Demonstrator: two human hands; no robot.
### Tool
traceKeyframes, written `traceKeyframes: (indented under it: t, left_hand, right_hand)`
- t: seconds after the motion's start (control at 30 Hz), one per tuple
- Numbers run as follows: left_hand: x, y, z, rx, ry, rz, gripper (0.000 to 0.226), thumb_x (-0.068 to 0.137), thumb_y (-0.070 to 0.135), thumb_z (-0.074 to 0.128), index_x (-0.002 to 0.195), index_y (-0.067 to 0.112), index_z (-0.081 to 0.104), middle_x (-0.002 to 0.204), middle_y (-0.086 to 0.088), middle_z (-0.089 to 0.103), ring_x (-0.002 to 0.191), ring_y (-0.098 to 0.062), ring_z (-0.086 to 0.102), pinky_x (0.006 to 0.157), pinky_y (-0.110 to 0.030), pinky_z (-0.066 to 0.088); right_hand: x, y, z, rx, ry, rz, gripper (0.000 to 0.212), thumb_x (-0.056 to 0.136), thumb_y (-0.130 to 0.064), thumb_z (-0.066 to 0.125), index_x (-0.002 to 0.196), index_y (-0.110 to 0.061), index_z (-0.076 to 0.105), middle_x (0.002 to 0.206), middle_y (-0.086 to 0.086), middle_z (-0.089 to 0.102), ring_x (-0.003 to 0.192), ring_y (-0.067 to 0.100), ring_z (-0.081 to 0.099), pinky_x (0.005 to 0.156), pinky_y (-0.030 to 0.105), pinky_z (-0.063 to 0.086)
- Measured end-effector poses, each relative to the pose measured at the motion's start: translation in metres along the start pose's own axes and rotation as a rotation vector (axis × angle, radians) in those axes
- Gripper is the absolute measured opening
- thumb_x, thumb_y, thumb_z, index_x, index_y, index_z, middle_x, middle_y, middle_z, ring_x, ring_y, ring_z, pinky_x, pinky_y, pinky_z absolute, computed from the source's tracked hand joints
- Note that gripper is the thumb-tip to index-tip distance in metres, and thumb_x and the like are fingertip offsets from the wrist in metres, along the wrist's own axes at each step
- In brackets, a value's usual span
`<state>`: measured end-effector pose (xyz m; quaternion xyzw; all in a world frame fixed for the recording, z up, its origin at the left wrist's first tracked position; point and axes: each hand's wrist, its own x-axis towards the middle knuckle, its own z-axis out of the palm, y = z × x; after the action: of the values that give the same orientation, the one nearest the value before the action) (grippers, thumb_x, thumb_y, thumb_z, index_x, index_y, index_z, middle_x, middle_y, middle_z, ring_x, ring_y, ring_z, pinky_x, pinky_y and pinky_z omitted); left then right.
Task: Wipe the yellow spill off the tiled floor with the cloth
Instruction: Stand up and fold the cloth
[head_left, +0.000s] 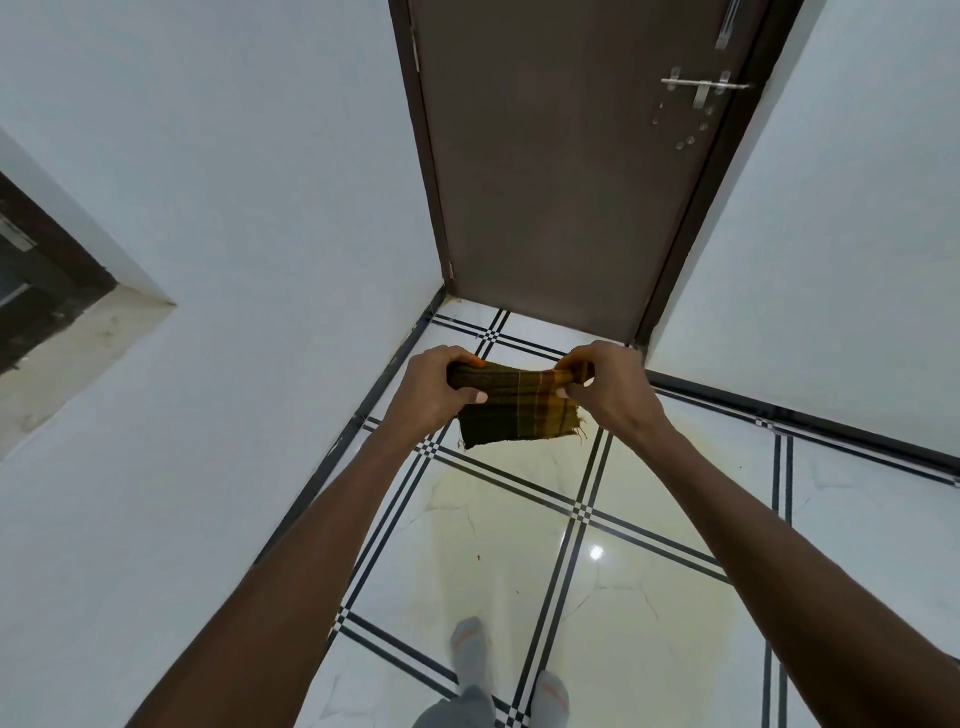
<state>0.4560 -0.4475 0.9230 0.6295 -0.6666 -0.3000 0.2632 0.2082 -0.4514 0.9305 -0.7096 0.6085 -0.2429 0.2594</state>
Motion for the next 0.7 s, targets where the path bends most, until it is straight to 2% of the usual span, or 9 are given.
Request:
traceKeyframes:
  t: [0.1, 0.17, 0.27, 0.33, 0.4, 0.43, 0.53, 0.6, 0.7]
  left_hand:
    - [-0.001, 0.000, 0.003, 0.057, 0.034, 0.027, 0.033, 0.086, 0.014, 0.082, 0.119, 0.010, 0.075, 0.116, -0.008, 0.072, 0.110, -0.021, 0.066, 0.102, -0.035, 0.055]
    - [-0.001, 0.002, 0.001, 0.090, 0.047, 0.042, 0.026, 0.089, 0.017, 0.080, 0.114, 0.011, 0.077, 0.110, -0.009, 0.072, 0.104, -0.021, 0.066, 0.095, -0.034, 0.056]
    - [-0.001, 0.004, -0.009, 0.088, 0.076, 0.096, 0.019, 0.089, 0.024, 0.080, 0.104, 0.012, 0.079, 0.101, -0.006, 0.067, 0.090, -0.011, 0.059, 0.079, -0.026, 0.050]
    - [-0.003, 0.005, -0.019, -0.021, 0.100, 0.105, 0.016, 0.090, 0.028, 0.079, 0.100, 0.016, 0.074, 0.109, -0.001, 0.061, 0.098, -0.009, 0.057, 0.083, -0.020, 0.050]
    - [-0.006, 0.009, -0.029, -0.197, 0.138, 0.080, 0.021, 0.093, 0.034, 0.075, 0.105, 0.017, 0.072, 0.121, 0.002, 0.062, 0.112, -0.011, 0.061, 0.096, -0.020, 0.051]
    - [-0.007, 0.012, -0.031, -0.269, 0.141, 0.074, 0.024, 0.095, 0.036, 0.072, 0.110, 0.017, 0.073, 0.122, 0.003, 0.065, 0.114, -0.012, 0.064, 0.098, -0.022, 0.053]
    - [-0.006, 0.018, -0.025, -0.281, 0.061, 0.071, 0.025, 0.104, 0.038, 0.057, 0.116, 0.019, 0.069, 0.108, 0.003, 0.073, 0.107, -0.011, 0.069, 0.086, -0.020, 0.056]
    - [-0.004, 0.015, -0.013, -0.204, 0.032, 0.030, 0.029, 0.109, 0.043, 0.045, 0.113, 0.021, 0.063, 0.104, 0.001, 0.070, 0.102, -0.012, 0.067, 0.080, -0.022, 0.051]
    - [-0.005, 0.008, 0.005, -0.119, -0.008, -0.099, 0.040, 0.111, 0.044, 0.036, 0.121, 0.013, 0.057, 0.112, -0.007, 0.069, 0.106, -0.020, 0.067, 0.087, -0.034, 0.054]
  right_hand:
    - [-0.003, 0.001, 0.000, -0.001, 0.041, -0.034, 0.015, 0.089, -0.011, 0.080, 0.104, -0.011, 0.080, 0.094, -0.003, 0.069, 0.090, 0.016, 0.064, 0.085, 0.034, 0.057]
    - [-0.004, 0.005, -0.001, -0.004, 0.051, -0.041, 0.013, 0.091, -0.014, 0.078, 0.104, -0.011, 0.080, 0.094, -0.003, 0.067, 0.091, 0.019, 0.065, 0.081, 0.034, 0.055]
    - [-0.005, 0.009, -0.005, 0.004, 0.046, -0.039, 0.018, 0.093, -0.025, 0.078, 0.105, -0.013, 0.077, 0.106, 0.002, 0.064, 0.100, 0.021, 0.061, 0.081, 0.029, 0.048]
    - [-0.005, 0.011, -0.014, 0.117, -0.003, -0.057, 0.019, 0.093, -0.032, 0.077, 0.105, -0.019, 0.072, 0.123, 0.002, 0.059, 0.113, 0.019, 0.056, 0.091, 0.033, 0.049]
    - [-0.008, 0.007, -0.024, 0.330, -0.091, -0.047, 0.016, 0.099, -0.036, 0.069, 0.107, -0.023, 0.065, 0.130, 0.002, 0.061, 0.120, 0.020, 0.056, 0.101, 0.038, 0.047]
    - [-0.010, 0.005, -0.029, 0.448, -0.137, -0.030, 0.015, 0.102, -0.038, 0.063, 0.108, -0.024, 0.062, 0.124, 0.004, 0.063, 0.118, 0.022, 0.059, 0.100, 0.040, 0.047]
    - [-0.013, -0.002, -0.028, 0.667, -0.266, 0.038, 0.014, 0.109, -0.039, 0.048, 0.109, -0.026, 0.051, 0.119, 0.006, 0.062, 0.116, 0.025, 0.062, 0.097, 0.045, 0.052]
    - [-0.013, -0.004, -0.017, 0.630, -0.307, 0.067, 0.017, 0.112, -0.038, 0.040, 0.116, -0.023, 0.047, 0.124, 0.008, 0.061, 0.118, 0.026, 0.062, 0.094, 0.052, 0.057]
    - [-0.011, 0.001, 0.002, 0.522, -0.308, 0.129, 0.027, 0.111, -0.044, 0.038, 0.126, -0.021, 0.042, 0.125, 0.015, 0.060, 0.122, 0.036, 0.061, 0.095, 0.053, 0.058]
